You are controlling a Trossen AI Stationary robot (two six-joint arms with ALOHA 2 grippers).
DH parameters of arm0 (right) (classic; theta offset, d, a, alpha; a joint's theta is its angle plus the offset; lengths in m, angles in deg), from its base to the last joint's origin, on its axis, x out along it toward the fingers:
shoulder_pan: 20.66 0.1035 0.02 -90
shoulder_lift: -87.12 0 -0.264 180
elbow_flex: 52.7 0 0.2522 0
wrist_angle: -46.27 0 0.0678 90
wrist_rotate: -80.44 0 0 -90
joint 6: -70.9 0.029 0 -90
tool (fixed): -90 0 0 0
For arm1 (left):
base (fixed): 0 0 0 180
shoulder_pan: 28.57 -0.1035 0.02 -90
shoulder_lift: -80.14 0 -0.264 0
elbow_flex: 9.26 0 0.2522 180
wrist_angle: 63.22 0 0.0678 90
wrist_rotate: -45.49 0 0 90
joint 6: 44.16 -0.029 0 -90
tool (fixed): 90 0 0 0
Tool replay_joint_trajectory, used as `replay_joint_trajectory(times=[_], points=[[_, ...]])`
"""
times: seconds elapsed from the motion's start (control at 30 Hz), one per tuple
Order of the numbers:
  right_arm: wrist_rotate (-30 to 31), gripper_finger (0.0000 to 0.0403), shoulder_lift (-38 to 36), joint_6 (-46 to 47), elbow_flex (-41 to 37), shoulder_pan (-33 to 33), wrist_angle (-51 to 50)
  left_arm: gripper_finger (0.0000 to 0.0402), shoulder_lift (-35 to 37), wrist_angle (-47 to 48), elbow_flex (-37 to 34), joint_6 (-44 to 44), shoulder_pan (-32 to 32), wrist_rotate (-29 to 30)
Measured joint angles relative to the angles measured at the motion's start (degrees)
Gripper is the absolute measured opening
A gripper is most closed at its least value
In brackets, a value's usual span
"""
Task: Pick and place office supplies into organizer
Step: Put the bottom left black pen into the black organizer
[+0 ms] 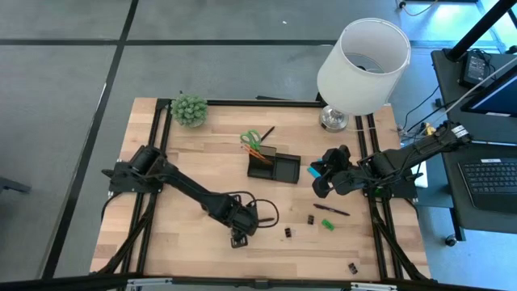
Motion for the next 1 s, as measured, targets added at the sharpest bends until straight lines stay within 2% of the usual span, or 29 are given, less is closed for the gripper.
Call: replay_joint_trajectory(times=[0.8, 1.0], points=[[0.1, 0.0029, 0.0, 0.0, 0.0, 0.0, -0.8, 0.0147, -1.0, -2.7, 0.9, 0.6, 1.4, -2.8], [0.1, 0.0029, 0.0, 0.0, 0.0, 0.0, -0.8, 0.0136, -1.0, -2.9, 0.9, 0.6, 1.6, -3.1]])
